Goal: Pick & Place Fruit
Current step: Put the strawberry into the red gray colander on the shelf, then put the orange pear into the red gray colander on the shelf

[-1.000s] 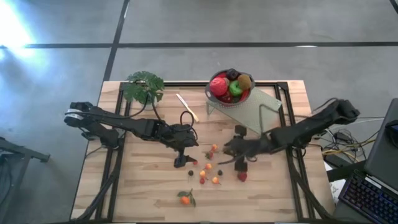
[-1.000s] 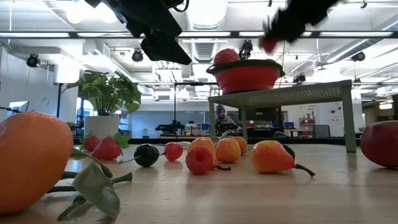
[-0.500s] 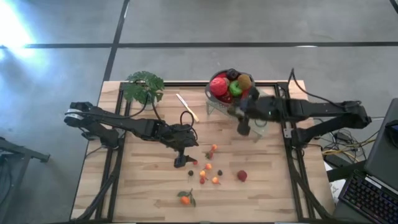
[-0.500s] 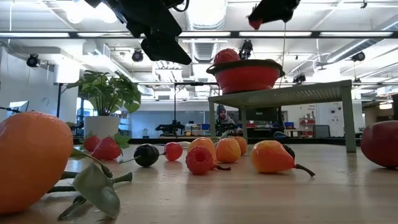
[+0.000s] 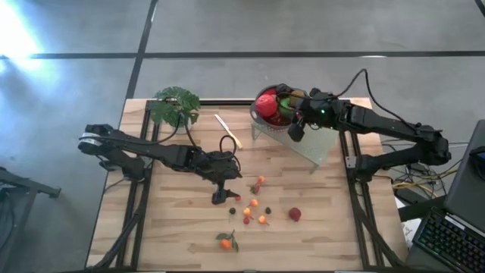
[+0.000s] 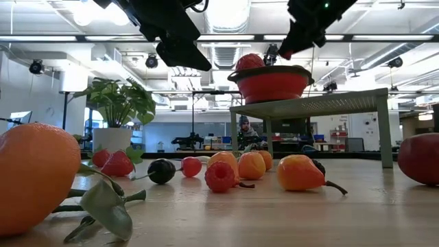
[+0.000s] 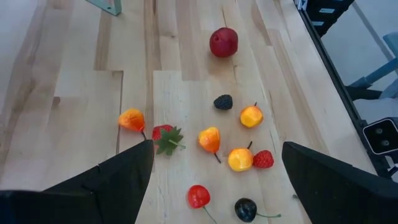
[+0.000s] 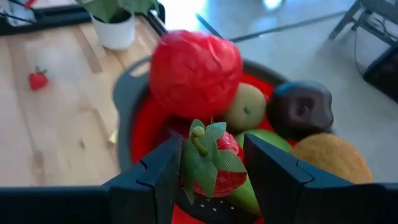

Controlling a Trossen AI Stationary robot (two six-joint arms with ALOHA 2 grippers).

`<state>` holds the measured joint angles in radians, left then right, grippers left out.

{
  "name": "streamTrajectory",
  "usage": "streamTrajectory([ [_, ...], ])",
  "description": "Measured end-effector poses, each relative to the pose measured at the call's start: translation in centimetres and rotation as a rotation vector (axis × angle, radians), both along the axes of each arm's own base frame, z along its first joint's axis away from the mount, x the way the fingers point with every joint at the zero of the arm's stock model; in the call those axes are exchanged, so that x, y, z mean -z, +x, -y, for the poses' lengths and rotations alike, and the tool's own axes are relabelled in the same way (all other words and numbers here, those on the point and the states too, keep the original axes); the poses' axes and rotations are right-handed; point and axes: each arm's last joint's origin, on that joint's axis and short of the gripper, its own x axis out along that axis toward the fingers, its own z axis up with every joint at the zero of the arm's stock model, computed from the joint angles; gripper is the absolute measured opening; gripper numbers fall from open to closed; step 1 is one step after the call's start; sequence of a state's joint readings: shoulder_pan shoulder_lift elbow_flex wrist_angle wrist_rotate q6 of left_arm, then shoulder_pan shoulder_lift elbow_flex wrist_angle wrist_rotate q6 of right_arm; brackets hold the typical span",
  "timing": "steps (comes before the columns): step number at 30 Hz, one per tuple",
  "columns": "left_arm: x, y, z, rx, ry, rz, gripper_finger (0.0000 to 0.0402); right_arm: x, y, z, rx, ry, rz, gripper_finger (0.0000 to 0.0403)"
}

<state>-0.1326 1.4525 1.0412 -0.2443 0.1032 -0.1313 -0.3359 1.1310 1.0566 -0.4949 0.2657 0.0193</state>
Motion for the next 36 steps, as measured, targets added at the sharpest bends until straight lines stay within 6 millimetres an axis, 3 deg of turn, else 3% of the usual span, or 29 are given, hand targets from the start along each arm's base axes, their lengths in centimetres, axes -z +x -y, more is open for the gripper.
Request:
streamTrajectory([
  [10, 0.0, 0.0, 0.0, -0.001, -0.001, -0.001, 0.036, 1.8, 1.3, 1.4, 0.021, 0.014, -0.074, 0.0147],
  [27, 0.0, 0.0, 0.0, -0.001, 0.0, -0.003, 0.036, 2.1, 1.7, 1.4, 0.0, 0.001, -0.101, 0.0288],
  [36, 0.0, 0.0, 0.0, 0.0, 0.0, -0.003, 0.036, 0.9, 2.6, -1.4, -0.117, -0.013, -0.081, 0.0315],
])
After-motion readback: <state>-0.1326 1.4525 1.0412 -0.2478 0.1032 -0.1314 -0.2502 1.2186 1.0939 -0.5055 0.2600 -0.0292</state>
